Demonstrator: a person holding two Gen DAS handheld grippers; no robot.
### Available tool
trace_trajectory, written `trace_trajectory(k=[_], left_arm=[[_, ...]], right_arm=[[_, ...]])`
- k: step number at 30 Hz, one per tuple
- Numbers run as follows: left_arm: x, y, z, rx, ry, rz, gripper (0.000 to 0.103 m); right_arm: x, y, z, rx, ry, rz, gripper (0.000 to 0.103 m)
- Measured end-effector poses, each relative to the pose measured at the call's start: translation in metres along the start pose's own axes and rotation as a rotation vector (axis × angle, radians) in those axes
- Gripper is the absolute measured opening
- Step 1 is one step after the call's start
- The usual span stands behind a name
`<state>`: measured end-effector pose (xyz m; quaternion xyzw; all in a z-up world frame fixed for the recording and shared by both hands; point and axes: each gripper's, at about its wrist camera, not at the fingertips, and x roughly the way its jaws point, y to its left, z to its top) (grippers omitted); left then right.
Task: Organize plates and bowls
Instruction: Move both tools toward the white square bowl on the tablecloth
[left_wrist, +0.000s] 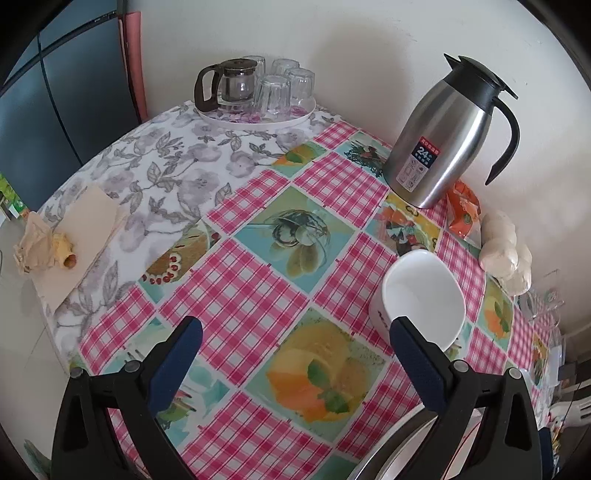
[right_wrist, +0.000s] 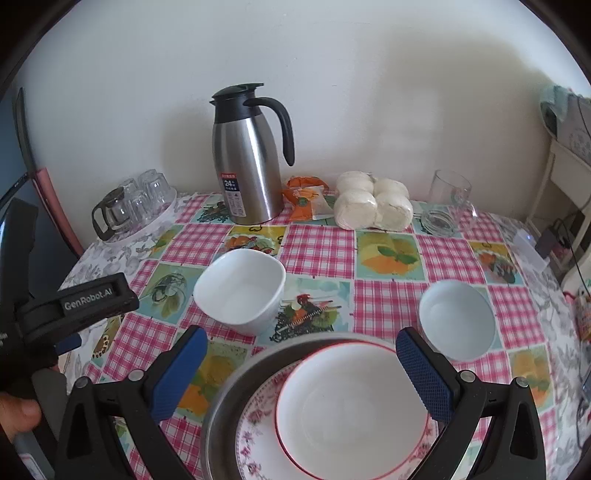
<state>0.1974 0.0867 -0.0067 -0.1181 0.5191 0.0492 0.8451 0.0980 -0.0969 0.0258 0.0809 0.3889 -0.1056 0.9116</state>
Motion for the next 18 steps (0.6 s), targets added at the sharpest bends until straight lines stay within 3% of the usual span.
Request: trace_trajectory(k=[10,15,18], left_arm=[[0.021,-0.013,0.013,0.011,0.029,-0.079,0.101],[0.027,-0.011,0.022,-0.036,-0.016,-0.146,0.101],[0.037,-0.01,0.026,-0.039,0.016,-0.16,0.101]], right_arm=[[0.027,0.019,0.032,-0.062,0.042,-0.025,0.103],[0.047,0.02,0.043,-0.067,0.082,-0.029,0.103],[0.06,0.021,0.045,-0.078,0.11,-0.034,0.103]])
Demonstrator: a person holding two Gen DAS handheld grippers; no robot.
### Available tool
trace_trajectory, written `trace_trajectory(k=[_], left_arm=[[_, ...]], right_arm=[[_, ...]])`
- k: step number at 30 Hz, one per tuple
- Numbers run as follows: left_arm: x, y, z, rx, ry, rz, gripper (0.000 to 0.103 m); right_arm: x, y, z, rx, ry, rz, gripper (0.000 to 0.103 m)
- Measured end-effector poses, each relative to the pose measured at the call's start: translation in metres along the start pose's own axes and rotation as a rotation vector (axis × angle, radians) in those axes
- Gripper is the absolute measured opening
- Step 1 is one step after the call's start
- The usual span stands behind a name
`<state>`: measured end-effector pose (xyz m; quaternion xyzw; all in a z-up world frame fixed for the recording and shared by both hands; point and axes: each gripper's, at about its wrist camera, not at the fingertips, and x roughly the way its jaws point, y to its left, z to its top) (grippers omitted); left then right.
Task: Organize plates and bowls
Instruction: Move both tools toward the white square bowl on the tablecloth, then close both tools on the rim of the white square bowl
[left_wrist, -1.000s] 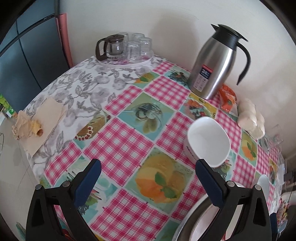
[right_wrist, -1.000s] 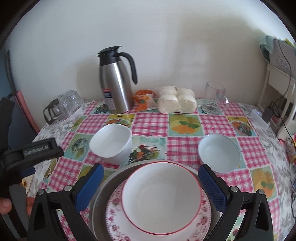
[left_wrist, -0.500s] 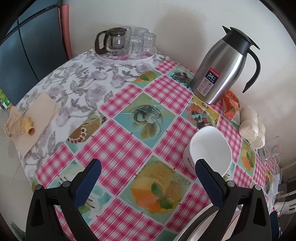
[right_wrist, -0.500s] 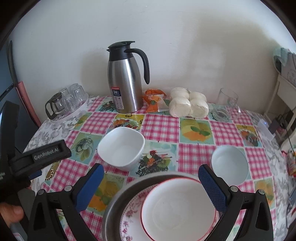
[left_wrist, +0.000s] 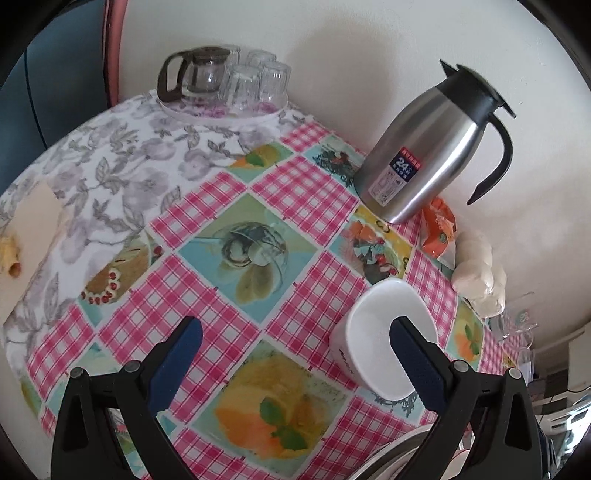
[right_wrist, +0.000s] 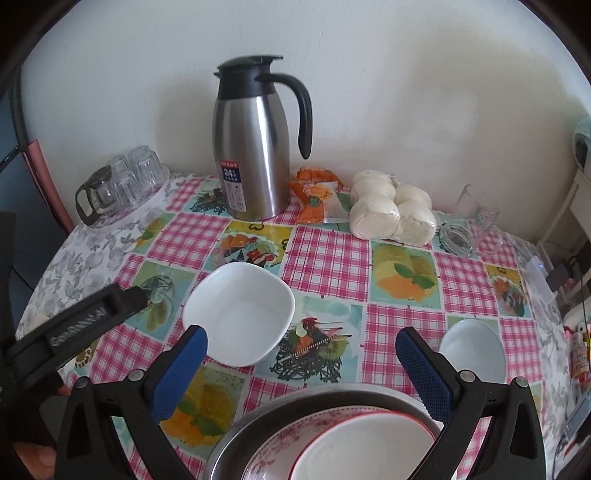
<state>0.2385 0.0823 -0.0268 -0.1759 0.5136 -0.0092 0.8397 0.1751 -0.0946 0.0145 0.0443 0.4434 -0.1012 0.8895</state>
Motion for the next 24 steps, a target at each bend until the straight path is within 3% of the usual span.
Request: trace_trajectory(k=[7,14,18,24], left_arm=[[0.022,-0.002,0.005,-0.005,0.072,-0.079,0.101],[0.042,-0.018,0.003,0.03,0.106,-0.075,0.101],[0.052,-0.022,0.004,0.033,0.12,-0.073,0.099],[0.067,-0.024,0.006,0.043,0.142,-0.074,0.082]], right_arm=[[0.029,0.002,0.005,0.0,0.067,0.004,0.103],[0.053,0.009,0.011,-0.041,0.113,-0.043,0.1],[0.064,0.009,0.014,-0.037,0.141,-0.057,0.09],[0.082,0.012,0.014,-0.052,0.177,-0.072,0.075]])
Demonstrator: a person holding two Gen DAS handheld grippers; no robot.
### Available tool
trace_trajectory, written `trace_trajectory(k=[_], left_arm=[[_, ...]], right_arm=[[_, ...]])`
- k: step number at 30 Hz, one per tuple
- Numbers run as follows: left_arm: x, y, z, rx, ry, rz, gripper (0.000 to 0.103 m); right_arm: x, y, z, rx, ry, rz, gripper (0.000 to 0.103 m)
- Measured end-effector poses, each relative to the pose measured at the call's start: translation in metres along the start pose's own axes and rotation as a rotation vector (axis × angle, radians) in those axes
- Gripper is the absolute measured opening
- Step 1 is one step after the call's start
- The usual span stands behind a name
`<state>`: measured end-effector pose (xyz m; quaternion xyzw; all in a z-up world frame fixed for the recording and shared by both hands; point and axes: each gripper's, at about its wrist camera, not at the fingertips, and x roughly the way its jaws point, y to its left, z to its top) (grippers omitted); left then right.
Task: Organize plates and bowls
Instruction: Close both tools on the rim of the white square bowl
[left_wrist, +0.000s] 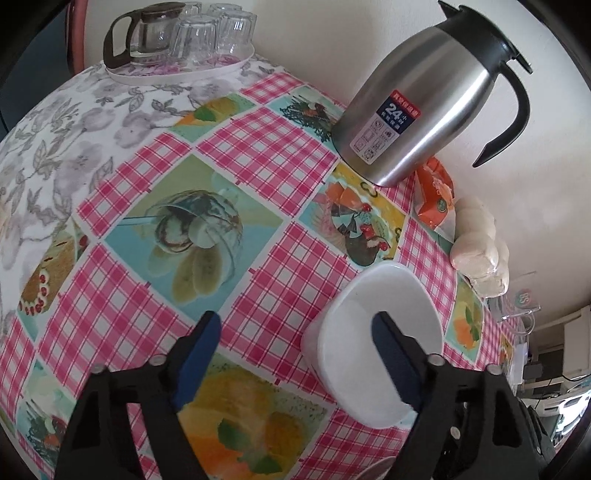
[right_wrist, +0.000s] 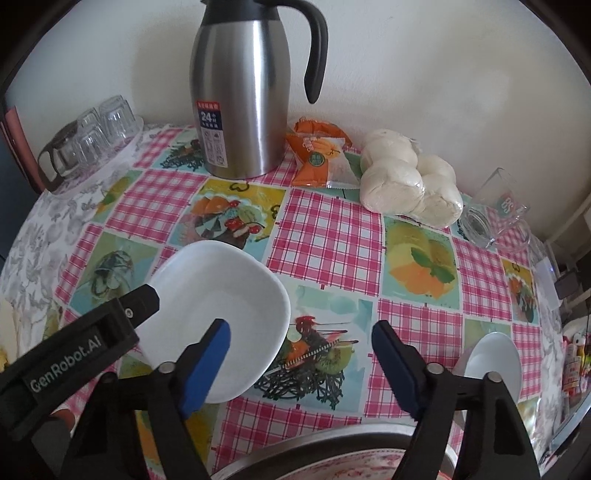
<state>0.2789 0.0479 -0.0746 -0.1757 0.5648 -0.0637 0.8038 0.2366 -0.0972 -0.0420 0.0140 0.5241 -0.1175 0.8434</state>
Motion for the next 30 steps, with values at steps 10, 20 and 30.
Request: trace_trajectory(k=[10,20,30], left_arm=[[0.029,0.003,-0.004,0.008,0.047,-0.003,0.063],[0.045,-0.004,-0.008,0.036,0.092,-0.016,0.031],[0.044,-0.007,-0.009,0.039,0.087,-0.064,0.015]], right_arm=[[0.027,0.004,0.003,0.014,0.073,0.024,0.045],[0.04,0.008,0.005,0.002,0.126,0.026,0.032],[0.041,0.006,0.003,0.022,0.138,0.048,0.031]])
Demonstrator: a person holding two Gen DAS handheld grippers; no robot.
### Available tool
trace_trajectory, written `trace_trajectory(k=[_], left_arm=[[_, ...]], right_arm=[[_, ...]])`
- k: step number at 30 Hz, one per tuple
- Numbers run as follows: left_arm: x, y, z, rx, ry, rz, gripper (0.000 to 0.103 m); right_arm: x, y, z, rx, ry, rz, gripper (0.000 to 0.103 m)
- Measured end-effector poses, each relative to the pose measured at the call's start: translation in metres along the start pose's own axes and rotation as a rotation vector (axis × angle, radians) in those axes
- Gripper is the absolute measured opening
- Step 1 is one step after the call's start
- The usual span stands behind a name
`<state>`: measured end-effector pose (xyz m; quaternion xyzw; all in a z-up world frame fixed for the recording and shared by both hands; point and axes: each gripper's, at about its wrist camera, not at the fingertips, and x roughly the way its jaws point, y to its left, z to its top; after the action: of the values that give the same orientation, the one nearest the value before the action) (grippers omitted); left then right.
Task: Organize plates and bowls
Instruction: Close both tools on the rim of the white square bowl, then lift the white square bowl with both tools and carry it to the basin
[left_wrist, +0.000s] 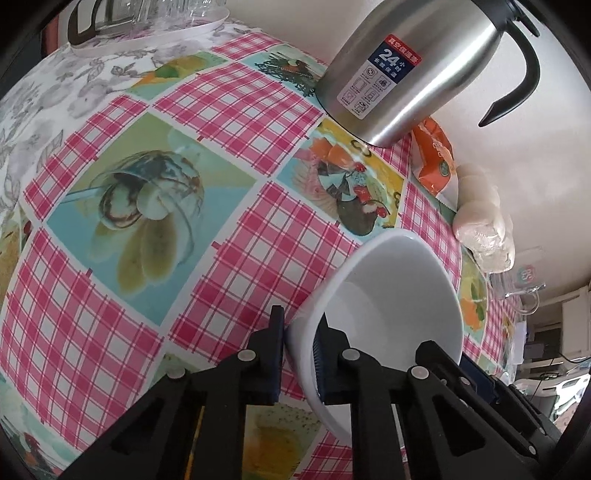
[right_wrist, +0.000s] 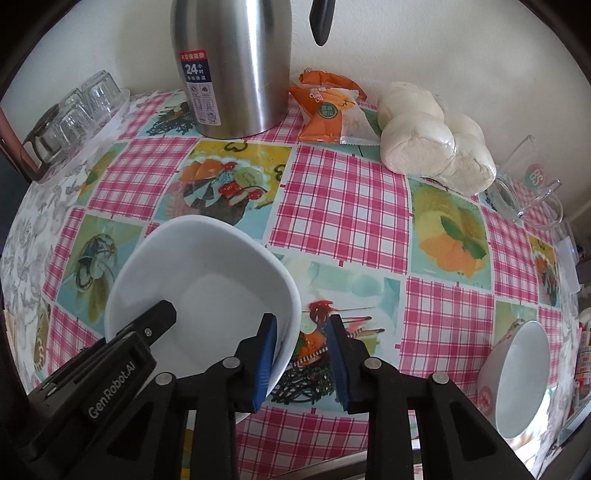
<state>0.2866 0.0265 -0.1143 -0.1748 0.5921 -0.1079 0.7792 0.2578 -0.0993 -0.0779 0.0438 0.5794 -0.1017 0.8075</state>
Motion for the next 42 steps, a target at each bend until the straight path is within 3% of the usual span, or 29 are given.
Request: trace_trajectory(k=[17,27,34,42], left_arm=[[-0.016,0.006,0.001,-0.026,-0.007,-0.043,0.015],[-0.066,-0.019,-0.002,0.029,-0.082,-0.088,0.015],[-0.11,-0.049,-0.021,0.095,-0.152,-0.121,0.016],[-0.138,-0.081,-0.045,0.166,-0.169,-0.177,0.016]], right_arm=[[-0.013,-0.001,-0.004,0.002,-0.046,0.066,0.012],[-0.066,-0.023,-0.013,0.075,-0.187,0.136,0.012],[-0.115,-0.051,-0.031,0.148,-0.299,0.196,0.013],[-0.157,-0.086,-0.063,0.235,-0.4,0.228,0.013]])
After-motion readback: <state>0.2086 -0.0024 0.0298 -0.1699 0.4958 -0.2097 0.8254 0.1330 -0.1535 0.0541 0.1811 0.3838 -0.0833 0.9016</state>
